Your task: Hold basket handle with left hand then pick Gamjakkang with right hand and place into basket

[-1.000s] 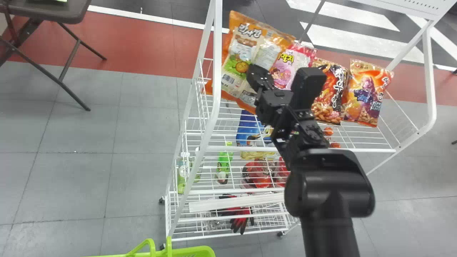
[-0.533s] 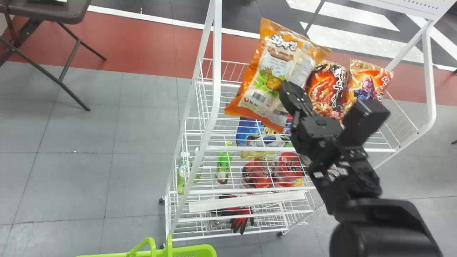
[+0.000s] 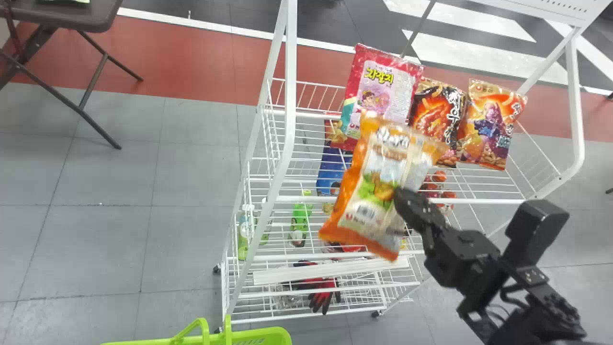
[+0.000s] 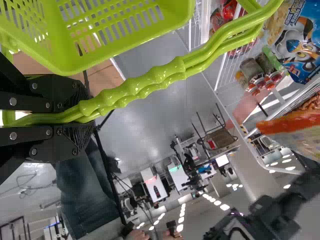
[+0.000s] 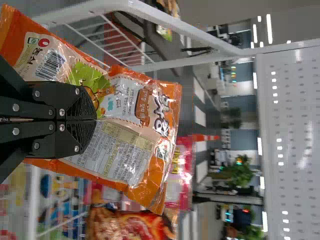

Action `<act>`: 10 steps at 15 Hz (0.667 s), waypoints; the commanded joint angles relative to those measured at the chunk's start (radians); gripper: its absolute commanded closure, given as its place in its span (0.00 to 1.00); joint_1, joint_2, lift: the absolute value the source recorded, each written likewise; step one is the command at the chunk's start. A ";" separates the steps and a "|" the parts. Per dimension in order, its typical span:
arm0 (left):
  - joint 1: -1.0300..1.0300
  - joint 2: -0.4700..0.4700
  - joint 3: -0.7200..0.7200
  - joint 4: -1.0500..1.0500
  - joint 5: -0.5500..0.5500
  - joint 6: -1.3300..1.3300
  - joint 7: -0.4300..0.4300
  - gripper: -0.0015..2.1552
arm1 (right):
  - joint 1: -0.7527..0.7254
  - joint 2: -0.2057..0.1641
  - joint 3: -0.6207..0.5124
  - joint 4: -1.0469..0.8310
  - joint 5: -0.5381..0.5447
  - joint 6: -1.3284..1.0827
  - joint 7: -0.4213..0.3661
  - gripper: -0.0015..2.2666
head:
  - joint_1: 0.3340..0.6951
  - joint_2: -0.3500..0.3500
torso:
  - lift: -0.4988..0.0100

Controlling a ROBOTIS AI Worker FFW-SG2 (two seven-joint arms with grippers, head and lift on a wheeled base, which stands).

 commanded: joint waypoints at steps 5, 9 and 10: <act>-0.001 -0.004 0.000 0.004 0.000 0.002 0.000 1.00 | 0.077 0.000 -0.136 0.007 -0.148 0.387 0.165 0.99 | 1.00 0.00 | 0.94; 0.001 -0.004 0.000 0.003 0.000 -0.001 0.000 1.00 | 0.086 -0.001 -0.004 0.062 -0.073 0.445 0.178 0.99 | 1.00 0.00 | 0.94; 0.001 -0.004 0.000 0.003 0.000 -0.001 0.002 1.00 | 0.086 -0.001 0.047 0.082 -0.044 0.433 0.176 0.99 | 1.00 0.00 | 0.94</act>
